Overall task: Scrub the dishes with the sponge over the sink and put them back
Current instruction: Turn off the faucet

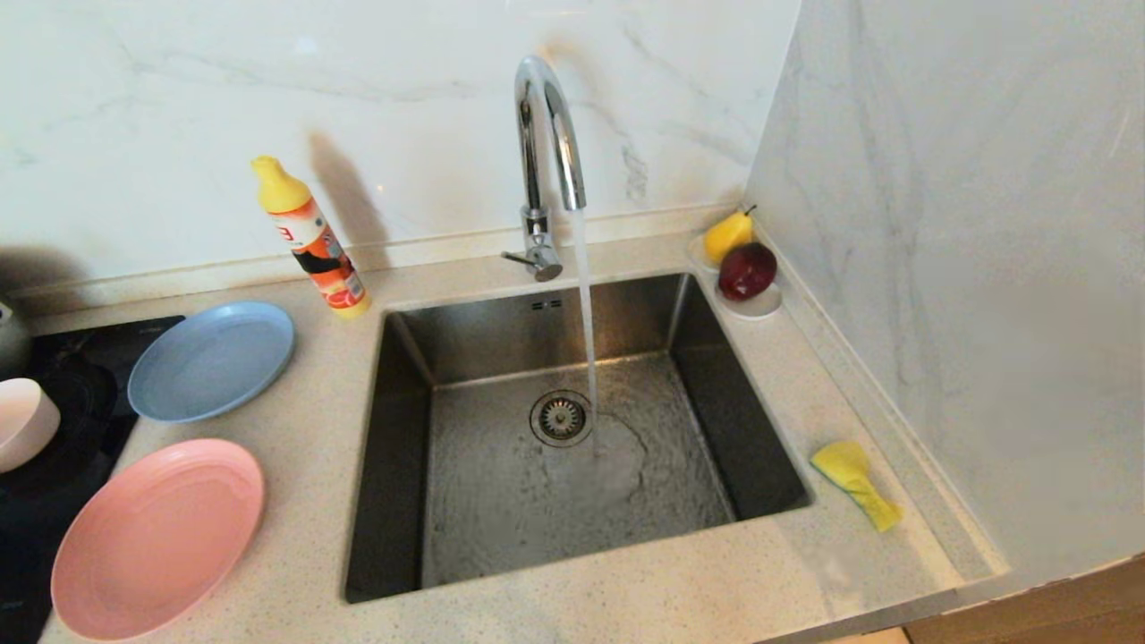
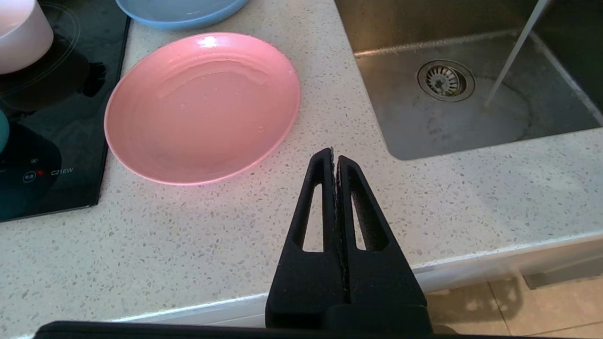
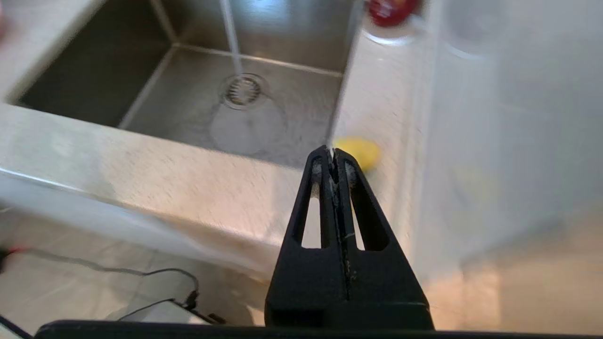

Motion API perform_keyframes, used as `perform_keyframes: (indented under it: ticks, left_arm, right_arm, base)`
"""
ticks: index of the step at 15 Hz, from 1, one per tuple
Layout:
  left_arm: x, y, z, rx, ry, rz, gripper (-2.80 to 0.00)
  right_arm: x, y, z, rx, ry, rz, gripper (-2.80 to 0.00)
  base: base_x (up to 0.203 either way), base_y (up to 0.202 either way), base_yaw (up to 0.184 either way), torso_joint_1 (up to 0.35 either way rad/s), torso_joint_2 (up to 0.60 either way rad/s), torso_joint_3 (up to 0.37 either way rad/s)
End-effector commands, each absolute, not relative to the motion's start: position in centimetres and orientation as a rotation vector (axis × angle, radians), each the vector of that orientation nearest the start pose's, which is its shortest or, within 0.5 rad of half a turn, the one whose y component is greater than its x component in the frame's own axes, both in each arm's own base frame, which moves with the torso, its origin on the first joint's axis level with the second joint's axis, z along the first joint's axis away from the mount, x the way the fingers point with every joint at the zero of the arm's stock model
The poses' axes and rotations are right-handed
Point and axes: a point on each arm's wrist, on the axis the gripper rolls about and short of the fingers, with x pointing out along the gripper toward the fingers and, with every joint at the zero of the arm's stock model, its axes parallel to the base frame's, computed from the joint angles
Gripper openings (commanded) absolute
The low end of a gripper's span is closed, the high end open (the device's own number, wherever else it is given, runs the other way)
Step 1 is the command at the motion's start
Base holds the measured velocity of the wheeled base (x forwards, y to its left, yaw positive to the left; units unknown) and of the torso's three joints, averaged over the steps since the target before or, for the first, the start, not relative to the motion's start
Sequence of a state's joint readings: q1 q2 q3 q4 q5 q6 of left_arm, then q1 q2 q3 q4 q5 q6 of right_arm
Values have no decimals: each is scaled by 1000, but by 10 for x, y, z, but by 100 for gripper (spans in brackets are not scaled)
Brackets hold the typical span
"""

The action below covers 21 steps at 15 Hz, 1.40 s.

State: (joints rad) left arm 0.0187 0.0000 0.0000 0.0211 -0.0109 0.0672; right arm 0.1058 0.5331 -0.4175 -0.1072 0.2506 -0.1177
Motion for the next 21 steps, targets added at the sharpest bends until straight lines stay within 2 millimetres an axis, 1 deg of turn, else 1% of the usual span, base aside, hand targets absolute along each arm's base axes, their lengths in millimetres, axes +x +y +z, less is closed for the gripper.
perform_keyframes:
  ticks: [1, 2, 3, 5, 6, 7, 8, 10, 11, 21]
  left_arm:
    - [-23, -1, 73, 67, 25, 8, -280]
    - [-23, -1, 73, 67, 25, 7, -280]
    - [-23, -1, 73, 67, 25, 7, -280]
    - [-23, -1, 73, 66, 25, 8, -280]
    - [-23, -1, 73, 64, 25, 8, -280]
    - [-23, -1, 73, 62, 25, 8, -280]
    - [-23, -1, 73, 58, 25, 8, -280]
    - [-23, -1, 73, 54, 24, 7, -280]
    - [-23, -1, 73, 52, 25, 9, -280]
    - [-23, -1, 73, 47, 25, 10, -280]
  right_arm:
    - [-12, 5, 187, -126, -105, 275, -280]
    - [-19, 6, 174, -127, -106, 251, -280]
    - [-20, 5, 158, -121, -78, 216, -280]
    - [-15, 3, 126, -104, 0, 97, -280]
    - [-14, 2, 109, -110, 31, 74, -280]
    - [-15, 1, 95, -124, 37, 59, -280]
    - [-18, 1, 88, -131, 19, 50, -280]
    - [-23, 1, 78, -129, -16, 43, -280]
    - [-23, 1, 76, -123, -1, 41, -280]
    - [-23, 1, 75, -87, 0, 38, -280]
  base:
    - [0, 0, 0, 0, 0, 0]
    - [0, 0, 0, 0, 0, 0]
    - [0, 0, 0, 0, 0, 0]
    - [0, 0, 0, 0, 0, 0]
    - [0, 0, 0, 0, 0, 0]
    - [0, 0, 0, 0, 0, 0]
    - [0, 0, 0, 0, 0, 0]
    - [0, 0, 0, 0, 0, 0]
    - [0, 0, 0, 0, 0, 0]
    - [0, 0, 0, 0, 0, 0]
